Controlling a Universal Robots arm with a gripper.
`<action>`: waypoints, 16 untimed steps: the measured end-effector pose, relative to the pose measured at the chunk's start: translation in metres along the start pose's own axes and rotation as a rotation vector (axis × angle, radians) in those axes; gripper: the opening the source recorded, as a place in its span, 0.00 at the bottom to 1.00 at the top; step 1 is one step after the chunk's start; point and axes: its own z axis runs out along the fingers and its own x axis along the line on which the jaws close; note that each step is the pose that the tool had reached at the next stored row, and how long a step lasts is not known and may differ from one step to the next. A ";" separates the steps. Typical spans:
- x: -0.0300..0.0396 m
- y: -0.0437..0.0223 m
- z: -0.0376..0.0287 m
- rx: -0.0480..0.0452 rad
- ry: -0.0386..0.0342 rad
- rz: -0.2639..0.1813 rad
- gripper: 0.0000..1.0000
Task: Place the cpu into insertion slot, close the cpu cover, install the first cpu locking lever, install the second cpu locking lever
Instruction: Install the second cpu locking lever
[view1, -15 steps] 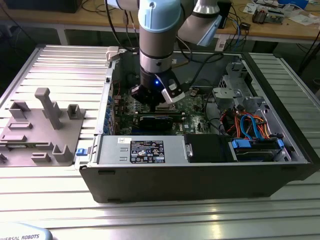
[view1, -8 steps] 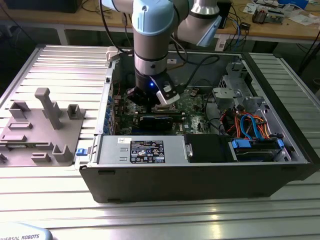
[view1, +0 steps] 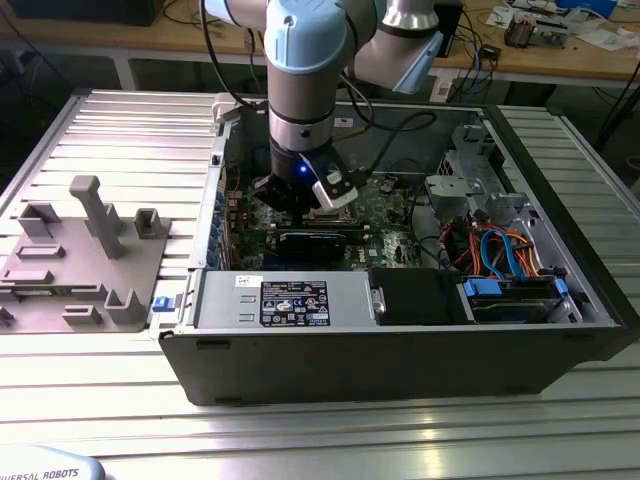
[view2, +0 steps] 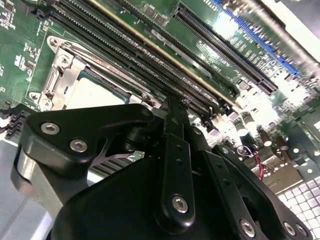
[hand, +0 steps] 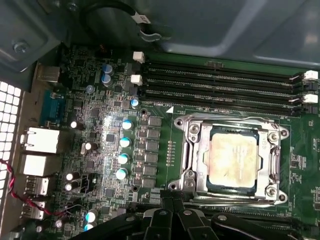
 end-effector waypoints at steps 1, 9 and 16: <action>0.0000 0.0012 0.0008 0.0004 0.0005 -0.001 0.11; -0.0004 0.0046 0.0051 0.0006 0.0009 -0.005 0.11; -0.0047 0.0102 -0.0069 0.0284 0.0039 -0.006 0.11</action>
